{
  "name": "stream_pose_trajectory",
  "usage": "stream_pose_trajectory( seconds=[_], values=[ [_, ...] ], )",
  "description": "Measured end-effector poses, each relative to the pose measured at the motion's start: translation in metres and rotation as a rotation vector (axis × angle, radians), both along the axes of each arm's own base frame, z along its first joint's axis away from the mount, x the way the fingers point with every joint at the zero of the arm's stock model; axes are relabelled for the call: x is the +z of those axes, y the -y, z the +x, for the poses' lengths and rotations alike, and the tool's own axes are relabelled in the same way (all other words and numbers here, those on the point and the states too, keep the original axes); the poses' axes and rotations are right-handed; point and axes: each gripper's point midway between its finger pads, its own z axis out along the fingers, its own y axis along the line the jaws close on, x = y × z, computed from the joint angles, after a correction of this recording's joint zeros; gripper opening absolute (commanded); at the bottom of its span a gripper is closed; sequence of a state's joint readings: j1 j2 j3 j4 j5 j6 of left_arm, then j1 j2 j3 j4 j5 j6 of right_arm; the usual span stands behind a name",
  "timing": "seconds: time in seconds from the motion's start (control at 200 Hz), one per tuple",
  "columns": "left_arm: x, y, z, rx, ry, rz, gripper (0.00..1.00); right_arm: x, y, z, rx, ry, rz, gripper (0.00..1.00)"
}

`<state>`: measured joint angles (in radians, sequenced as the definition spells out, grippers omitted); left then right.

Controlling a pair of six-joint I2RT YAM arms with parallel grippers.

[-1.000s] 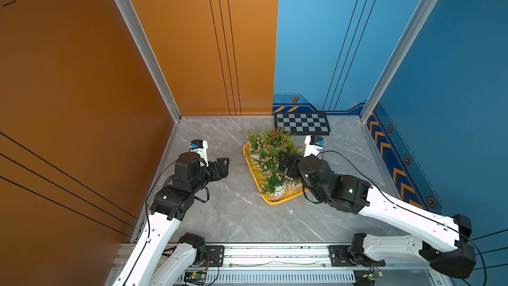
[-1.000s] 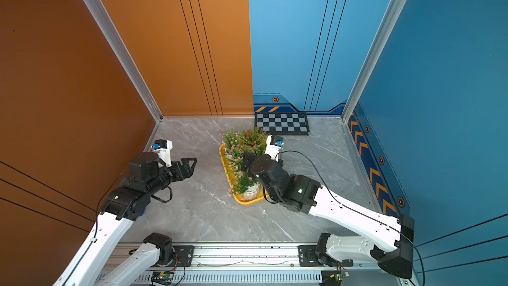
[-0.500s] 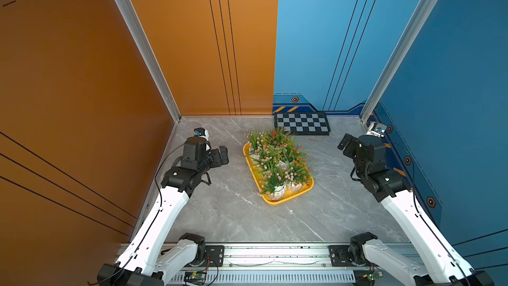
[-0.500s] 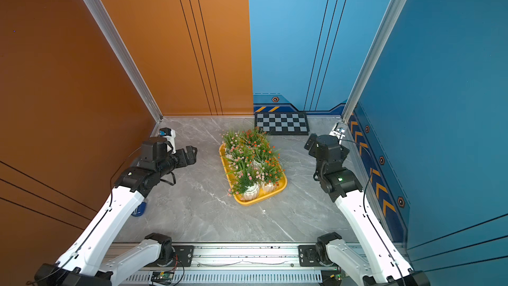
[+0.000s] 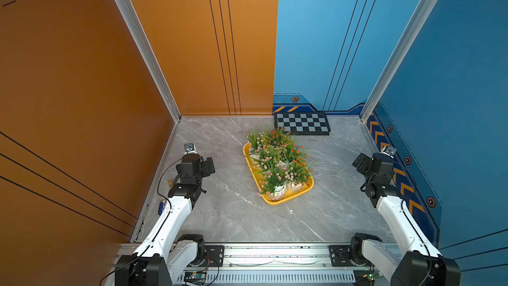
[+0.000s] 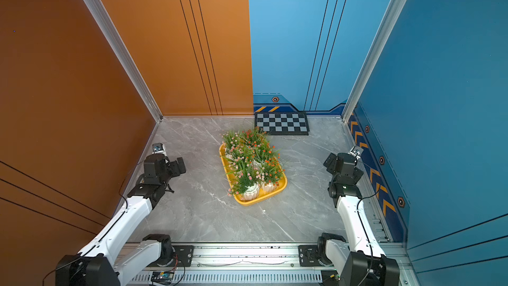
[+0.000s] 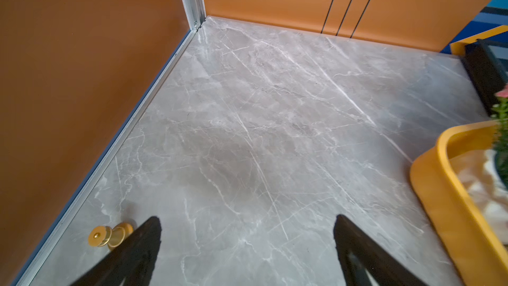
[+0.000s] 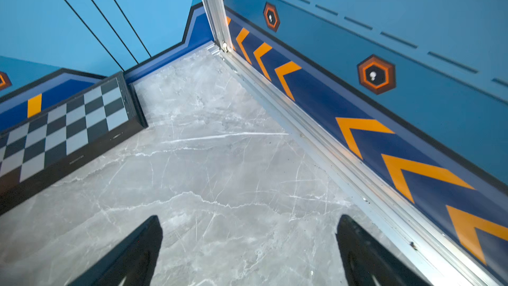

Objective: Put the potted gypsophila into the storage box
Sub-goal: Reset both arms

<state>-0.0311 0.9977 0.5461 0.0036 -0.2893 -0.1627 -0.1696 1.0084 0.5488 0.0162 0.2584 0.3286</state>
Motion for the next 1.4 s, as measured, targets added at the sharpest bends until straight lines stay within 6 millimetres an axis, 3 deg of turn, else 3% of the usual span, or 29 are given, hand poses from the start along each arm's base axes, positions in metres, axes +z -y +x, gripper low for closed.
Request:
stream_pose_trajectory(
  seconds=[0.155,0.39,0.606,0.811,0.886,1.016,1.396],
  values=[
    [-0.016,-0.006,0.004,0.018,0.056,0.047,0.98,-0.024,-0.006,0.011,0.052,-0.013,0.001,1.00],
    [-0.057,-0.007,0.020,0.015,0.051,0.053,0.98,-0.065,-0.021,0.027,0.153,0.018,0.006,1.00],
    [-0.064,-0.001,0.039,-0.029,0.100,0.065,0.98,-0.084,-0.042,0.049,0.267,0.046,0.015,1.00],
    [-0.089,0.011,0.051,-0.108,0.086,0.074,0.98,-0.064,-0.060,0.062,0.369,0.133,-0.015,1.00],
    [-0.086,0.011,0.053,-0.111,0.101,0.076,0.98,-0.059,-0.071,0.067,0.414,0.156,-0.045,1.00],
    [-0.079,0.011,0.056,-0.111,0.133,0.080,0.98,-0.076,-0.093,0.071,0.492,0.118,-0.075,1.00],
    [-0.077,0.022,0.057,-0.144,0.136,0.108,0.98,-0.079,-0.095,0.070,0.450,0.084,-0.165,1.00]
  ],
)
